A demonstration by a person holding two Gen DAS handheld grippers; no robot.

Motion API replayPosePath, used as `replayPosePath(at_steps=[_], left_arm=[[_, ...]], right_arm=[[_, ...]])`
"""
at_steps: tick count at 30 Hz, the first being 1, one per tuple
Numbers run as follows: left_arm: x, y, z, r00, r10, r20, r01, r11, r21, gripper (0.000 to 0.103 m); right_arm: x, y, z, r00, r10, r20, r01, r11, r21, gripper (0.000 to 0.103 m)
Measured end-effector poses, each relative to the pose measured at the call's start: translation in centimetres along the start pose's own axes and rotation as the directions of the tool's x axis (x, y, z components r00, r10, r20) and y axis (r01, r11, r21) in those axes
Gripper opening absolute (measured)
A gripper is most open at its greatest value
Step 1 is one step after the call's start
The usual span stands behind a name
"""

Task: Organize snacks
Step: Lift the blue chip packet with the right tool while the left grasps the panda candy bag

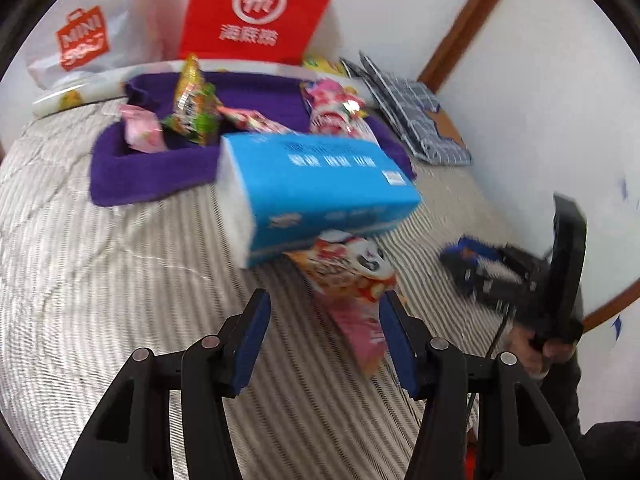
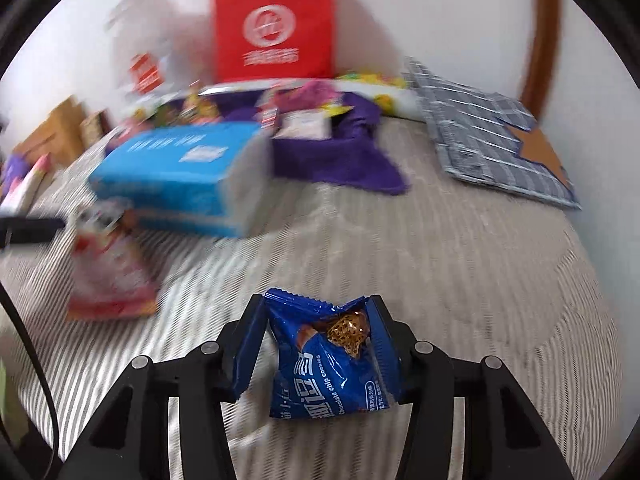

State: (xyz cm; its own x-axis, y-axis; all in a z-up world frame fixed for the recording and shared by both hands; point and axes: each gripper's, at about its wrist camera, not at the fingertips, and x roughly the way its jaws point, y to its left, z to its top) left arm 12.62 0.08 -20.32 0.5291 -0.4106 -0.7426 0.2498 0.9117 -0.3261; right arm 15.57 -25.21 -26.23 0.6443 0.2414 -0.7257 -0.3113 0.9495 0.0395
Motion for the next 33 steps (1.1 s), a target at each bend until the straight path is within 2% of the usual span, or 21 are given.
replayPosePath(at_steps=[2, 6, 10, 13, 21, 30, 33], left_arm=[[1.0, -0.6, -0.1, 1.0, -0.003, -0.019, 0.003, 1.0, 0.005, 0.056], [2.5, -1.4, 0.1, 0.999, -0.027, -0.042, 0.027, 1.0, -0.008, 0.056], [3.6, -2.1, 0.4, 0.999, -0.002, -0.048, 0.002, 1.0, 0.002, 0.056], [4.3, -2.4, 0.6, 0.998, 0.005, -0.057, -0.005, 1.0, 0.003, 0.056], [5.6, -2.9, 0.7, 0.999, 0.03, -0.045, -0.03, 1.0, -0.002, 0.057], [6.2, -4.1, 0.5, 0.995, 0.101, -0.012, -0.1, 0.993, 0.064, 0.057], [6.1, -4.2, 0.3, 0.993, 0.12, 0.004, -0.12, 0.989, 0.084, 0.051]], right_arm=[[0.1, -1.3, 0.4, 1.0, -0.008, 0.009, 0.008, 0.998, 0.065, 0.048], [0.4, -2.5, 0.8, 1.0, -0.007, 0.018, 0.005, 0.993, 0.122, 0.049], [0.6, -2.7, 1.0, 1.0, -0.023, 0.009, 0.022, 0.992, 0.127, 0.049], [1.4, -2.8, 1.0, 0.999, -0.042, -0.028, 0.045, 0.99, 0.136, 0.049], [1.4, -3.5, 0.8, 1.0, 0.014, -0.024, -0.01, 0.985, 0.172, 0.053], [1.3, -3.3, 0.8, 0.999, 0.035, -0.021, -0.031, 0.986, 0.164, 0.06], [1.4, -2.8, 0.8, 0.999, 0.015, -0.028, -0.011, 0.99, 0.139, 0.062]])
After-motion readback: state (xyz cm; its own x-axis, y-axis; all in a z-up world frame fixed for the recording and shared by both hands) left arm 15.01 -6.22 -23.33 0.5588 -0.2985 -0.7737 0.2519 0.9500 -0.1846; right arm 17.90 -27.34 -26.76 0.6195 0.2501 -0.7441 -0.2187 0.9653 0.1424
